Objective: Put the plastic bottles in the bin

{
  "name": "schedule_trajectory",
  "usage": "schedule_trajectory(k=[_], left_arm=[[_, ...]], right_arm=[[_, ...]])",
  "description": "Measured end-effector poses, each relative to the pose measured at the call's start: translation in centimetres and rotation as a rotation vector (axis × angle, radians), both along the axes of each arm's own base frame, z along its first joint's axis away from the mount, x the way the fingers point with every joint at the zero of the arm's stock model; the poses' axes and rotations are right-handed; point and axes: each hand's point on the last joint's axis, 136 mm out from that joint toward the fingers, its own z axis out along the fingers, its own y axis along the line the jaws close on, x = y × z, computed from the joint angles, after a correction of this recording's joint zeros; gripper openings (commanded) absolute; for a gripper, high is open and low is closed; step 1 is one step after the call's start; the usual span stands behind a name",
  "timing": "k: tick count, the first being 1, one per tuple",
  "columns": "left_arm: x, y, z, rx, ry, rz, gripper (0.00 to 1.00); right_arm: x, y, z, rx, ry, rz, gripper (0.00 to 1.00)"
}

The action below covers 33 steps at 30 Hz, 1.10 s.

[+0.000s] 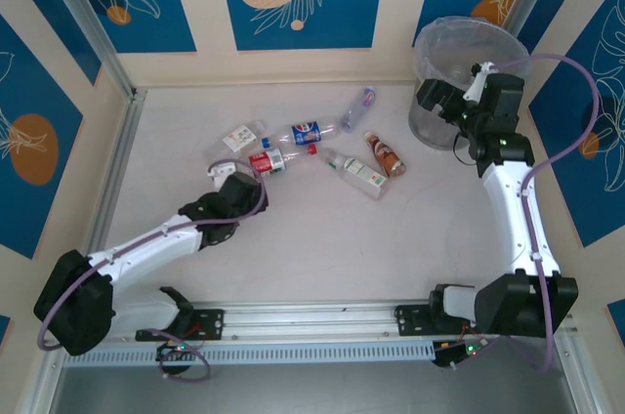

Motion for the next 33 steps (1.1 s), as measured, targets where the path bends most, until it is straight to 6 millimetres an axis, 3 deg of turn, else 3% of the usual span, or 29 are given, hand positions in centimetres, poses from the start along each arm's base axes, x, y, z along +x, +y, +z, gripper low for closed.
schedule_trajectory(k=[5,10,18,29,33], left_arm=[[2.3,1.9,1.4,0.040,0.012,-0.038,0.99],[5.1,2.3,3.1,0.019,0.009,-0.102,0.99],[9.1,-0.2,2.1,0.068,0.086,-0.281,0.99],[13.6,-2.9,-0.6,0.055,0.158,-0.413,0.99],[14.0,-3.7,-1.5,0.017,0.181,-0.444,0.99]], right_arm=[[-2.0,0.6,-3.1,0.016,0.076,0.021,1.00],[-3.4,1.2,-5.2,0.041,0.119,0.041,0.99],[-4.7,2.3,-8.3,0.132,0.194,0.059,1.00],[-4.8,2.7,-8.2,0.162,0.191,0.066,1.00],[-4.9,2.8,-8.0,0.161,0.187,0.068,1.00]])
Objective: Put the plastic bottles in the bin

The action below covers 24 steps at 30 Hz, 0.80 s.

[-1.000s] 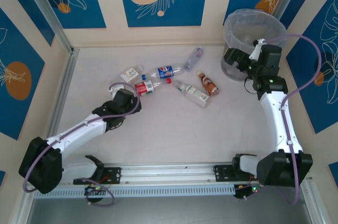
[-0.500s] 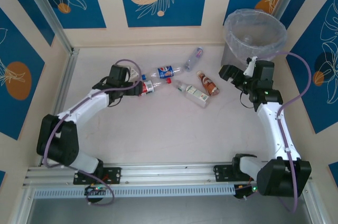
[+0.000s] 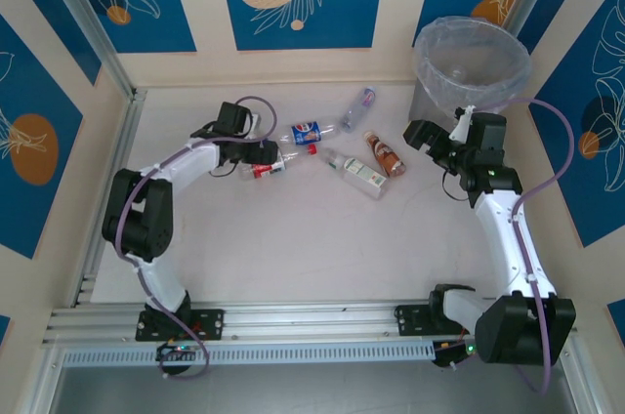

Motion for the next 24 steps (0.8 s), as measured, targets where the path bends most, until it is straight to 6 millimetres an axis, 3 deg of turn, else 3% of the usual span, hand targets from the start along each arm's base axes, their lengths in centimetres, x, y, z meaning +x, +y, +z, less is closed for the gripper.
schedule_trajectory(k=[7,13,24], left_arm=[[-0.1,-0.8,-1.8,-0.023,0.050,-0.030,0.99],[-0.5,-1.5,-1.9,-0.054,0.066,-0.054,0.99],[-4.5,-1.6,-4.1,0.024,0.133,-0.111,0.99]], right_arm=[[-0.5,0.0,-0.1,-0.001,-0.002,-0.002,1.00],[-0.5,0.1,-0.2,0.004,0.001,-0.003,0.99],[-0.5,0.1,-0.7,0.014,0.014,-0.009,0.99]])
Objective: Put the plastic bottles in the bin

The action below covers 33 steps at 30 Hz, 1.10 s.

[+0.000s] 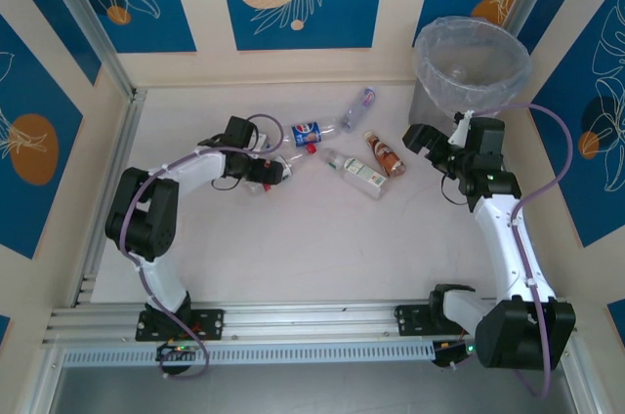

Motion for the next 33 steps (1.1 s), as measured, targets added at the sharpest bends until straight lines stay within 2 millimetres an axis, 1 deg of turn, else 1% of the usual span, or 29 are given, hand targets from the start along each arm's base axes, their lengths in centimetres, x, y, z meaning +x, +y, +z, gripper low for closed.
schedule_trajectory(k=[7,15,22,26,33], left_arm=[[-1.0,-0.2,-0.7,0.092,-0.005,-0.063,0.99],[-2.5,-0.9,-2.3,0.181,0.026,-0.153,0.99],[-2.7,-1.2,-2.8,0.248,0.039,-0.188,0.97],[-2.8,-1.1,-3.4,0.295,0.046,-0.198,0.91],[-2.9,-1.1,-3.4,0.315,0.046,-0.210,0.79]], right_arm=[[0.1,0.1,0.1,0.002,-0.005,0.002,1.00],[0.1,0.1,0.0,-0.003,-0.002,-0.003,0.99],[0.0,0.0,-0.2,-0.004,0.002,-0.006,1.00],[0.0,0.0,-0.2,-0.004,0.001,-0.005,1.00],[0.0,0.0,-0.2,-0.004,0.001,-0.005,1.00]])
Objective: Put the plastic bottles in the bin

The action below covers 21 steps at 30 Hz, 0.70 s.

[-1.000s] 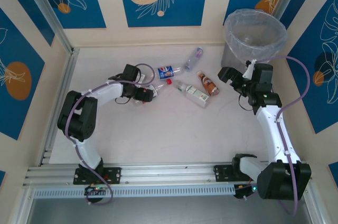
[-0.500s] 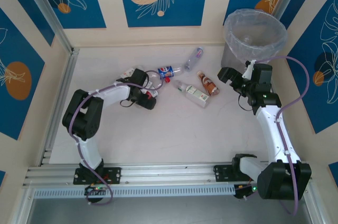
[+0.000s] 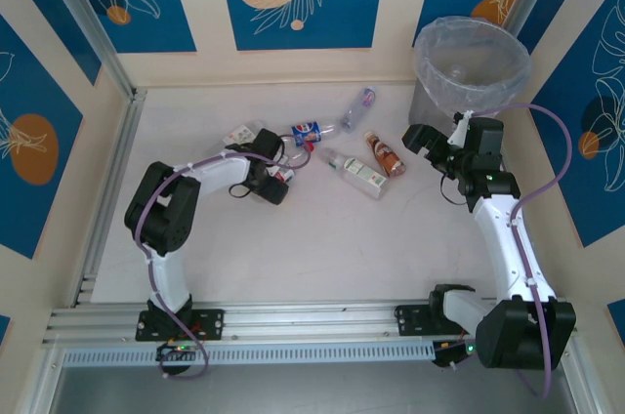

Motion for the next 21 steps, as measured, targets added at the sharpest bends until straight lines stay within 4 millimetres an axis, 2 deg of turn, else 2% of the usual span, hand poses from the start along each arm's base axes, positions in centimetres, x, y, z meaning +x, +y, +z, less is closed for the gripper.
schedule_trajectory(k=[14,21], left_arm=[[-0.5,-1.1,0.9,-0.041,-0.001,-0.028,0.59],[-1.4,-2.6,2.5,-0.099,-0.012,-0.061,0.57]], right_arm=[[0.0,0.1,-0.1,0.001,0.003,0.003,1.00],[0.0,0.2,-0.1,0.013,0.007,-0.001,0.99]])
